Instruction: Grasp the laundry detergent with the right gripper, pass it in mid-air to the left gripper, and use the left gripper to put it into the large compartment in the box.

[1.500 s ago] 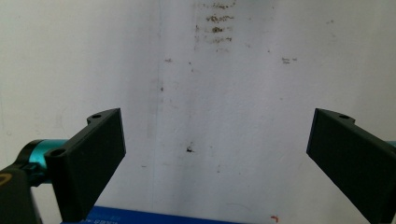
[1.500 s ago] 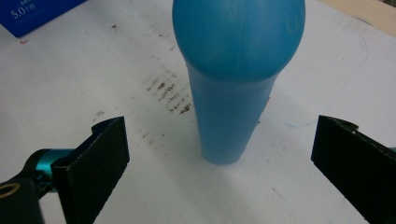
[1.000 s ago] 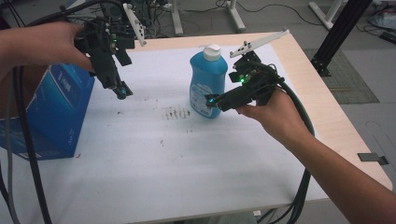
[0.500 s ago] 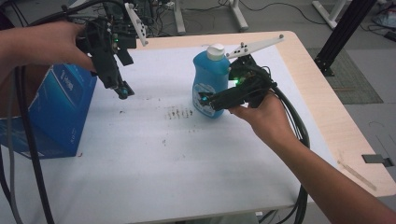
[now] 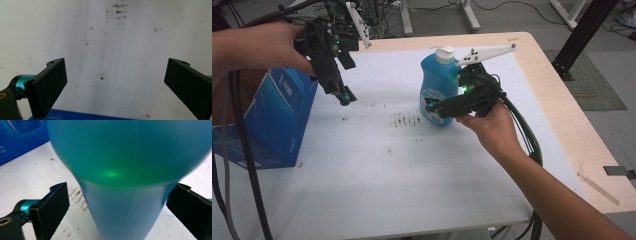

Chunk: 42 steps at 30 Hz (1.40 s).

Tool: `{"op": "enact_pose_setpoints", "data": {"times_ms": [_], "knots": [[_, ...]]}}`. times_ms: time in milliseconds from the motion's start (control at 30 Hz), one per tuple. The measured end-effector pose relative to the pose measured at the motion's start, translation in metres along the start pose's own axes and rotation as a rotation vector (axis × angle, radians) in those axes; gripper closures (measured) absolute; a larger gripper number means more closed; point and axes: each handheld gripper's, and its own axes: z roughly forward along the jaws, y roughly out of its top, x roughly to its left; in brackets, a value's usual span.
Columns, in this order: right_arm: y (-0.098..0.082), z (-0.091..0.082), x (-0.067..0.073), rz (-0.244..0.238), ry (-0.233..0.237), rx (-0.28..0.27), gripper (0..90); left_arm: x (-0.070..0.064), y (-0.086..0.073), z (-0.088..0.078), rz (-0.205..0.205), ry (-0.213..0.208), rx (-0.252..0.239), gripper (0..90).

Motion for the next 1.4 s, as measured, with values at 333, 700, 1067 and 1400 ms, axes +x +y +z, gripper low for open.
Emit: {"op": "enact_pose_setpoints", "data": {"times_ms": [333, 700, 1067, 1400], "knots": [[-0.0036, 0.0055, 0.0001, 0.01, -0.014, -0.035, 15.2, -0.0001, 0.0003, 0.0012, 0.002, -0.003, 0.0, 4.5], [-0.0075, 0.0063, -0.0001, 0.016, -0.035, -0.041, 26.0, 0.0004, -0.0016, 0.001, -0.003, 0.001, -0.003, 4.5], [-0.0074, 0.0063, 0.0004, 0.008, -0.026, -0.062, 33.3, 0.0001, -0.0008, 0.0017, -0.002, -0.001, -0.004, 4.5], [-0.0073, 0.0068, 0.0018, 0.002, -0.03, -0.066, 37.7, 0.0003, -0.0009, 0.0024, -0.002, -0.003, -0.002, 4.5]]}}
